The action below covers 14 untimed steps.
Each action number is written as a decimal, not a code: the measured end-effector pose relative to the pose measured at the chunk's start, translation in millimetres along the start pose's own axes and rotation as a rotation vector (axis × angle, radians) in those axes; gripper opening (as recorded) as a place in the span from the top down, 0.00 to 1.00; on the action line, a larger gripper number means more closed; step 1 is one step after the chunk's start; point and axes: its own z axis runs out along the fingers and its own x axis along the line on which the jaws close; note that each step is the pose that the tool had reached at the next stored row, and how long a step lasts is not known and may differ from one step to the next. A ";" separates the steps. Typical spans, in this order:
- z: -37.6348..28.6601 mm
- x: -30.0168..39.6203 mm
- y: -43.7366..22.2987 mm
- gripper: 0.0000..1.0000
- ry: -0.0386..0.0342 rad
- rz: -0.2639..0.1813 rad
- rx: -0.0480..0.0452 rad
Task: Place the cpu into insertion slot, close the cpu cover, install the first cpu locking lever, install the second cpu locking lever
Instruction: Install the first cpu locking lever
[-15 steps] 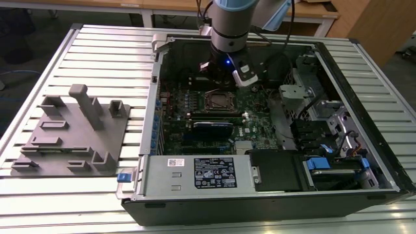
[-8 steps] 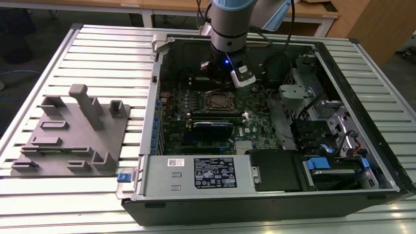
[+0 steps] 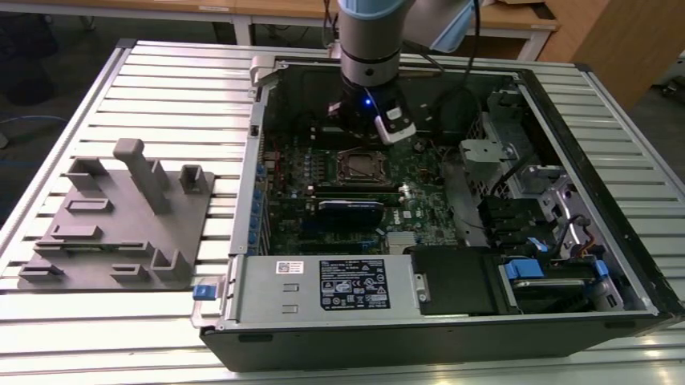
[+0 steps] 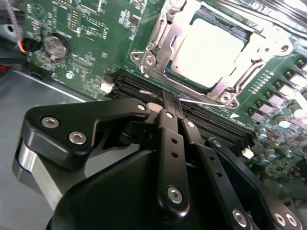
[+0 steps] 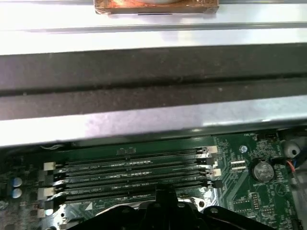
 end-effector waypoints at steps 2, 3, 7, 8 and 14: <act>0.6 1.9 -0.4 0.90 -0.0206 -0.004 -0.0025; 1.1 2.8 -0.6 0.90 -0.0292 -0.006 -0.0036; 2.8 9.2 -1.8 0.90 -0.0601 -0.012 -0.0074; 3.1 11.1 -2.1 0.90 -0.0656 -0.013 -0.0079; 3.4 15.9 -2.7 0.90 -0.0760 0.002 -0.0077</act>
